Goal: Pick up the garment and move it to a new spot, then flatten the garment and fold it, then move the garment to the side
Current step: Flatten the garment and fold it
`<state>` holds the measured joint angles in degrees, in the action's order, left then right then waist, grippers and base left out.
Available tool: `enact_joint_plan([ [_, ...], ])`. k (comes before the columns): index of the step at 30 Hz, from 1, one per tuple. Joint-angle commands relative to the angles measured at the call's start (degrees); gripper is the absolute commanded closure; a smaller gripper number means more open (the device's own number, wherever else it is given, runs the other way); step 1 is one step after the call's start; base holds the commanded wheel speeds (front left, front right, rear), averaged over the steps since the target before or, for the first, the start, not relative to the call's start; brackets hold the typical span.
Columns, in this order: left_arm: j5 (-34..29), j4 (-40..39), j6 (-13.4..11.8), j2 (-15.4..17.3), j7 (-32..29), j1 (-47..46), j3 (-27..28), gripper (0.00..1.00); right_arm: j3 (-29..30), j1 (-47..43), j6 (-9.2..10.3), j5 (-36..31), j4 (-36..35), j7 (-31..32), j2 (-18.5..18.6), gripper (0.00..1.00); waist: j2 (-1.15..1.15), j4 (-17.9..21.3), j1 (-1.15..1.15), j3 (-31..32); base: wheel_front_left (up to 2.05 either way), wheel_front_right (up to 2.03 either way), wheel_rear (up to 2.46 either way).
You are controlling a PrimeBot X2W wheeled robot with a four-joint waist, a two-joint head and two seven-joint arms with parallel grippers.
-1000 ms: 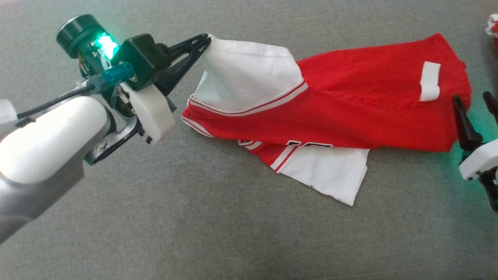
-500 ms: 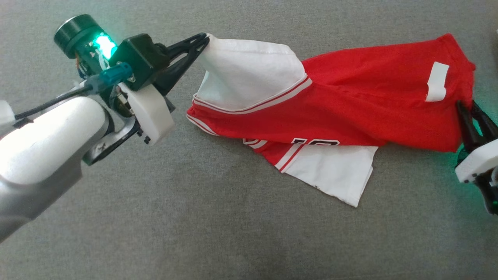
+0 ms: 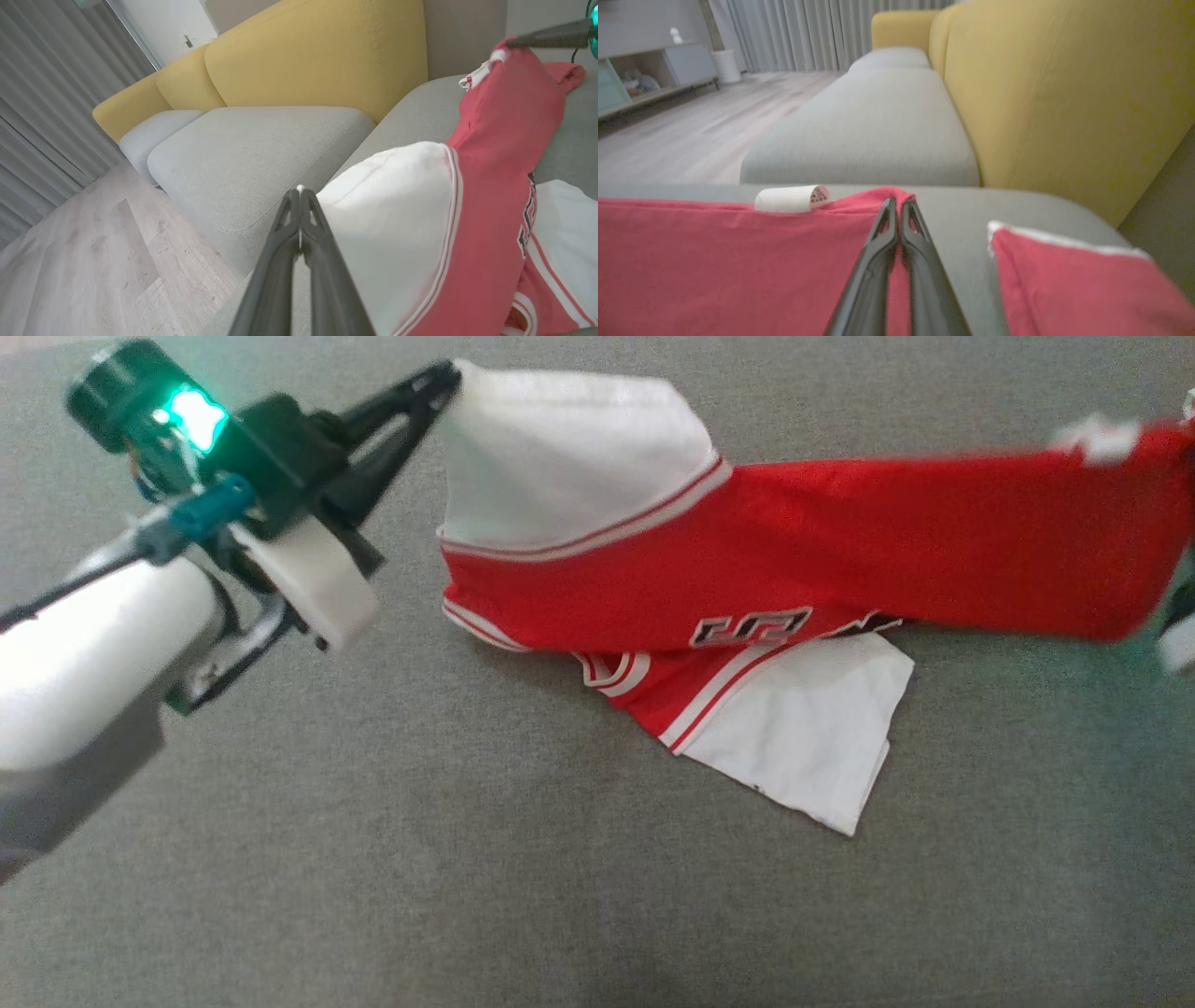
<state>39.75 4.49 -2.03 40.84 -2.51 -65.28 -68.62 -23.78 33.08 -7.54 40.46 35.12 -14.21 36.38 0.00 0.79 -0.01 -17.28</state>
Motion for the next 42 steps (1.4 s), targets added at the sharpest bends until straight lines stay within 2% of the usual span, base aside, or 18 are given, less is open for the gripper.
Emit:
enact_joint_plan([
  [1, -0.8, -0.6, -0.5, 2.6, 0.7, -3.4, 4.1, 1.00, 2.3, 2.5, 0.05, -1.3, -3.0, -0.8, 2.9, 1.00, 0.00, 0.0, 0.01, -0.5, 0.00, 0.00, 0.00],
  [5, -2.7, 0.7, -0.1, 2.8, 1.8, -8.1, 5.8, 1.00, 8.2, 7.5, 0.05, -4.9, -8.0, -0.8, 3.6, 1.00, 0.00, -0.3, 0.01, -2.3, 0.00, 0.00, 0.00],
  [13, -9.2, 10.1, 0.0, -0.7, 6.0, -24.4, 10.9, 1.00, 8.4, 24.4, 0.05, -4.8, -11.6, 4.3, 6.5, 1.00, 0.00, -1.8, 0.01, -9.0, 0.00, 0.00, 0.00],
  [18, -14.4, 19.6, -3.1, -4.3, 8.1, -35.9, 13.3, 1.00, 7.3, 36.4, 0.05, -6.1, -11.7, 5.9, 7.8, 1.00, 0.00, -2.5, 0.01, -12.9, 0.00, 0.00, 0.00],
  [23, -19.0, 26.2, -6.6, -6.9, 12.7, -45.0, 15.0, 1.00, 6.7, 45.6, 0.05, -8.7, -10.1, 5.0, 8.7, 1.00, 0.00, -3.0, 0.01, -15.3, 0.00, 0.00, 0.00],
  [26, -19.3, 28.3, -7.2, -8.3, 15.0, -46.8, 15.6, 1.00, 4.8, 48.1, 0.05, -10.0, -8.6, 4.1, 10.3, 1.00, 0.00, -4.1, 0.01, -16.3, 0.00, 0.00, 0.00],
  [31, -16.8, 26.3, -6.4, -7.3, 16.3, -40.2, 15.3, 1.00, 2.1, 44.0, 0.05, -7.7, -6.1, 2.7, 11.7, 1.00, 0.00, -5.5, 0.01, -16.9, 0.00, 0.00, 0.00],
  [35, -15.4, 21.6, -8.6, -4.9, 16.9, -30.2, 14.3, 1.00, -0.1, 38.0, 0.05, -5.6, -4.2, 1.2, 11.4, 1.00, 0.00, -6.4, 0.01, -16.2, 0.00, 0.00, 0.00],
  [36, -15.4, 21.6, -8.6, -4.9, 16.9, -30.2, 14.3, 1.00, -0.1, 38.0, 0.05, -5.6, -4.2, 1.2, 11.4, 1.00, 0.00, -6.4, 0.01, -16.2, 0.00, 0.00, 0.00],
  [38, -14.9, 18.5, -10.2, -3.8, 17.1, -24.3, 13.6, 1.00, -0.7, 34.3, 0.05, -4.4, -3.6, 0.5, 10.9, 1.00, 0.00, -6.7, 0.01, -15.5, 0.00, 0.00, 0.00],
  [42, -14.2, 10.9, -15.2, -1.2, 17.4, -11.7, 12.8, 1.00, -1.0, 26.4, 0.05, -2.8, -3.3, -0.4, 9.5, 1.00, 0.00, -6.6, 0.01, -13.0, 0.00, 0.00, 0.00],
])
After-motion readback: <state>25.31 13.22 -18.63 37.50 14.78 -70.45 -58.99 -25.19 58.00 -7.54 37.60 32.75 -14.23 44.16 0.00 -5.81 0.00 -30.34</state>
